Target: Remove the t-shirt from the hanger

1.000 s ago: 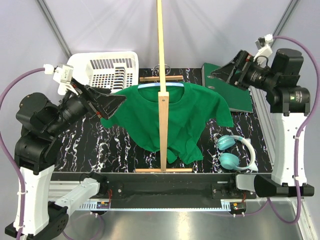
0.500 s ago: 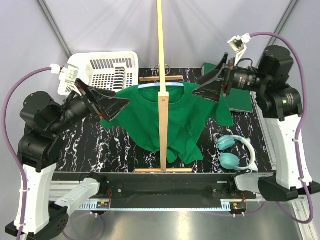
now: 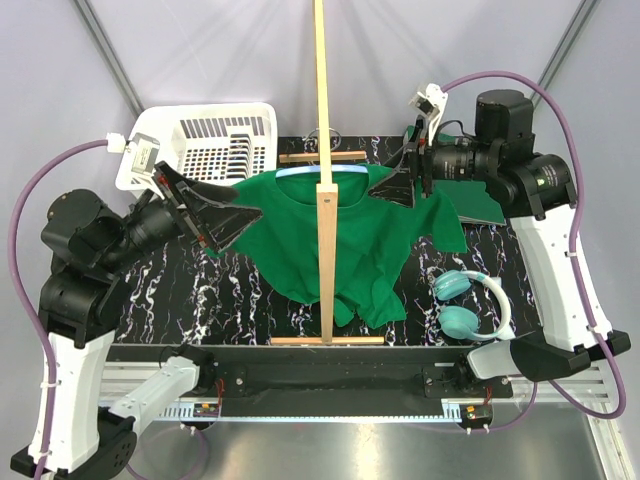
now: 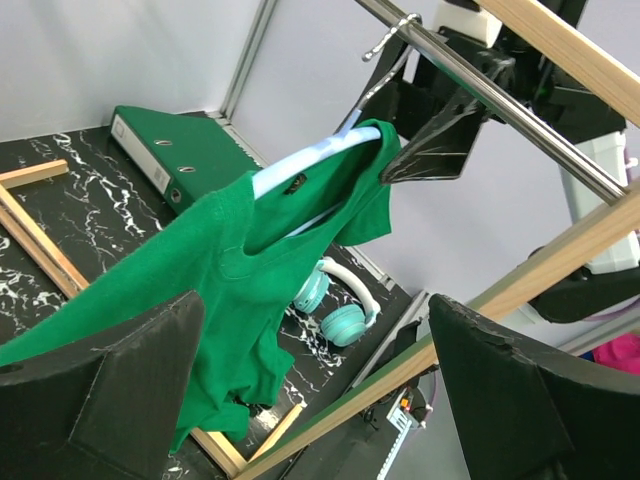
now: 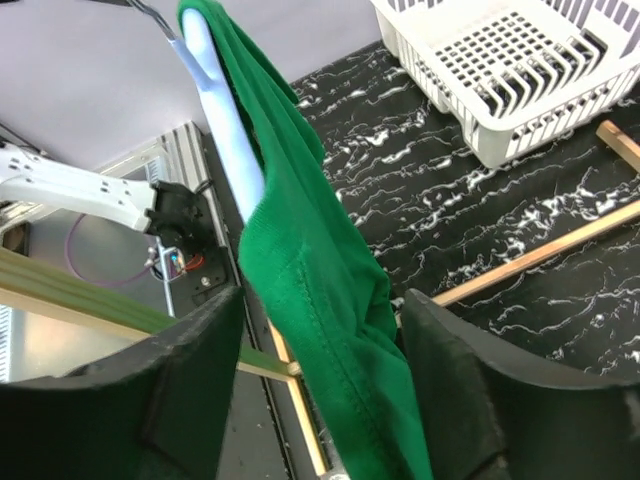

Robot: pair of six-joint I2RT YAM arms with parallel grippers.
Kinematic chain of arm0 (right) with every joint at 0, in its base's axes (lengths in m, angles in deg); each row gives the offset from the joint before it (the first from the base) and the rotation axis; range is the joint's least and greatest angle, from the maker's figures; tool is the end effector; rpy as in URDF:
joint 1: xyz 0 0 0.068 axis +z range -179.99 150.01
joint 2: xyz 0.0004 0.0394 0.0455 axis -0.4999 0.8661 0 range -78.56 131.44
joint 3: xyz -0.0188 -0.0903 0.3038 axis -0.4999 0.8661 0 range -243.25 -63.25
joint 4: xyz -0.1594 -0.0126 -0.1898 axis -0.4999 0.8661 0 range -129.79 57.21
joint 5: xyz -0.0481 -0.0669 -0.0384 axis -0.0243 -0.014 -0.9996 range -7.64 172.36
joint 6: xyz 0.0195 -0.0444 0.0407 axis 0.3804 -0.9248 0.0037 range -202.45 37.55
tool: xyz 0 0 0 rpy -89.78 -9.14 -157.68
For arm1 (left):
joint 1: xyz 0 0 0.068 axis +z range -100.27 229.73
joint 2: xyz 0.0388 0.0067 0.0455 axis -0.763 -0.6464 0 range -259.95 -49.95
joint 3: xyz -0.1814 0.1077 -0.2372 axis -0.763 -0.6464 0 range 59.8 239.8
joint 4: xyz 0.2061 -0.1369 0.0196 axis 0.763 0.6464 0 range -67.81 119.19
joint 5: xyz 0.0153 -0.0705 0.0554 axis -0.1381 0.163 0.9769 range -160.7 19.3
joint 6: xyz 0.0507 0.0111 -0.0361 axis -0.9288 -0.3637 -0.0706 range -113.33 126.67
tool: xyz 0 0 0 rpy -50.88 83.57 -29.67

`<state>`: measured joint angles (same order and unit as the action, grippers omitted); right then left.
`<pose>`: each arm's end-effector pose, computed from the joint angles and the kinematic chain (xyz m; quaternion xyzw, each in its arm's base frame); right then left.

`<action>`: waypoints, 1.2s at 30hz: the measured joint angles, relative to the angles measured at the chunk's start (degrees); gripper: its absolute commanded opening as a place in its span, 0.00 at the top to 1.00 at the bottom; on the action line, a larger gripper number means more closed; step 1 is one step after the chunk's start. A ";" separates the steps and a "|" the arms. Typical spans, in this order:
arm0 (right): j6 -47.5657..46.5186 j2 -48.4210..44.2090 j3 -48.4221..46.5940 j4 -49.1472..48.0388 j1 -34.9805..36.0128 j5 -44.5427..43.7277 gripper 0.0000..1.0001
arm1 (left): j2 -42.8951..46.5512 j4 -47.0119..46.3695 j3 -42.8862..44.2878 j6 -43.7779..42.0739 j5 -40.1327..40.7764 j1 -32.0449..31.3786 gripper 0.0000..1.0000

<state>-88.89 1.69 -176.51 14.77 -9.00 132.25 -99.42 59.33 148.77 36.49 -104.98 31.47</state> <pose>0.1981 0.1158 0.5562 -0.4082 0.6722 0.4105 0.4616 0.0605 -0.0487 0.5469 0.1449 0.6797 -0.4672 0.5465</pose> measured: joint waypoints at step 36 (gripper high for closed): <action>14.53 -5.49 16.17 -18.82 1.07 5.40 1.00 | 3.23 -3.04 -2.75 11.65 0.87 0.00 0.04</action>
<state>-74.35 -3.80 -160.33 -4.04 -7.93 137.65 -96.18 56.30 146.01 48.14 -104.11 31.47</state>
